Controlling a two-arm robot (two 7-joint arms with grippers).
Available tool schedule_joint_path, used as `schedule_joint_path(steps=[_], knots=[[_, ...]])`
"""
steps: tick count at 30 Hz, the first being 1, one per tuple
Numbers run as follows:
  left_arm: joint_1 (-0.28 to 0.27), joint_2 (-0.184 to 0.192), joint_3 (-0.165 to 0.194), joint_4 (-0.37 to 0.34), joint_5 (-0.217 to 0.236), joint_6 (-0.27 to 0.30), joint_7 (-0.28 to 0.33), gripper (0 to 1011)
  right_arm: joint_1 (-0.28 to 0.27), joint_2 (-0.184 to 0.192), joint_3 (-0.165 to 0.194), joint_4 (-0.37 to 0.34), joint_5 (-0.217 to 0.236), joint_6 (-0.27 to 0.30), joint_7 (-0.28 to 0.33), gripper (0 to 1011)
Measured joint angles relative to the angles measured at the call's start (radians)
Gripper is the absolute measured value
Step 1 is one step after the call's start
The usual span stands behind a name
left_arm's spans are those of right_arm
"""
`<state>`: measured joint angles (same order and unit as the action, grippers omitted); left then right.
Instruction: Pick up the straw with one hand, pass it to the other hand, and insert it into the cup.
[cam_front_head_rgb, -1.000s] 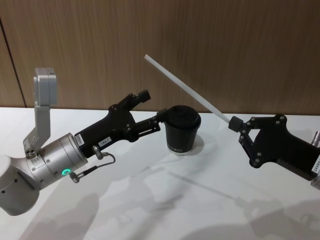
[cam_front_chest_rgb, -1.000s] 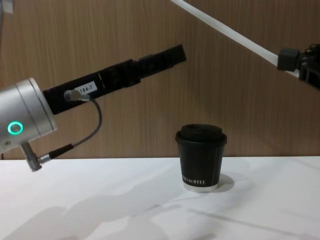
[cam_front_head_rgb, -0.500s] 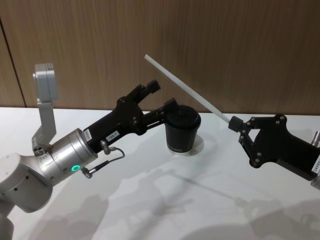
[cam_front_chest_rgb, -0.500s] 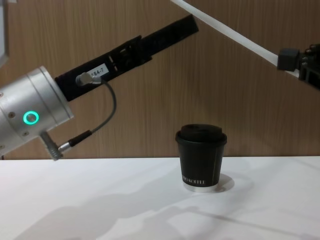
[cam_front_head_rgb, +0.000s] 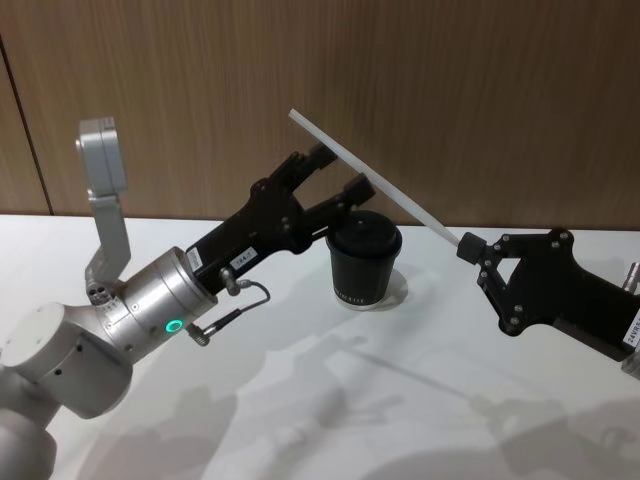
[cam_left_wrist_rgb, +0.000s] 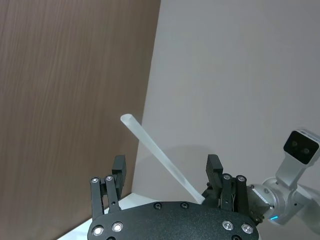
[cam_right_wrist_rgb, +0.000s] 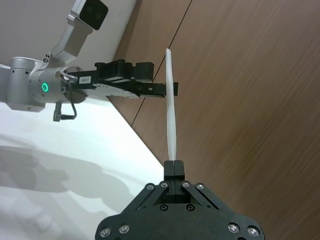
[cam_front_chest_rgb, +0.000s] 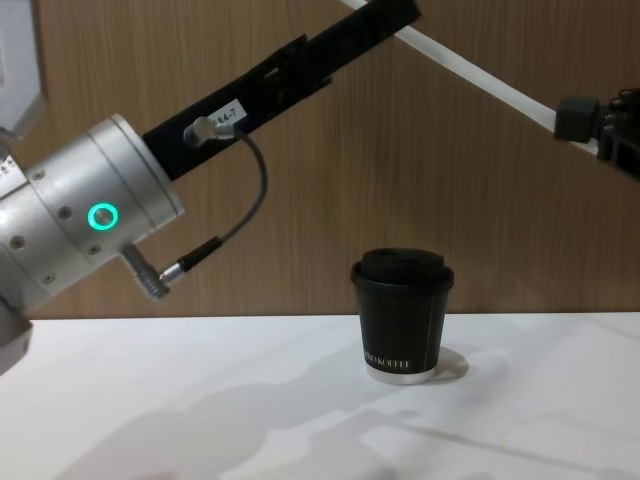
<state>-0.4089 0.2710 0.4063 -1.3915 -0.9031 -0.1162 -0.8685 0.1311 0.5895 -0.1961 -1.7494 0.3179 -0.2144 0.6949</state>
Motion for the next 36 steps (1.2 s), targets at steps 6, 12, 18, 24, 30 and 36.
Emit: schedule_joint_path(steps=[6,12,18,24,30,36], knots=[[-0.009,-0.013,0.006,0.006,-0.009,-0.007,0.003,1003,0.000,0.000,0.000,0.000,0.000,0.000,0.000,0],[-0.017,-0.022,0.012,0.013,-0.014,-0.013,0.004,1003,0.000,0.000,0.000,0.000,0.000,0.000,0.000,0],[-0.024,-0.030,0.020,0.021,-0.021,-0.021,0.003,1003,0.000,0.000,0.000,0.000,0.000,0.000,0.000,0],[-0.028,-0.034,0.024,0.025,-0.025,-0.026,0.001,890,0.000,0.000,0.000,0.000,0.000,0.000,0.000,0],[-0.030,-0.036,0.027,0.028,-0.027,-0.029,-0.001,732,0.000,0.000,0.000,0.000,0.000,0.000,0.000,0],[-0.032,-0.037,0.028,0.029,-0.028,-0.030,-0.002,547,0.000,0.000,0.000,0.000,0.000,0.000,0.000,0]])
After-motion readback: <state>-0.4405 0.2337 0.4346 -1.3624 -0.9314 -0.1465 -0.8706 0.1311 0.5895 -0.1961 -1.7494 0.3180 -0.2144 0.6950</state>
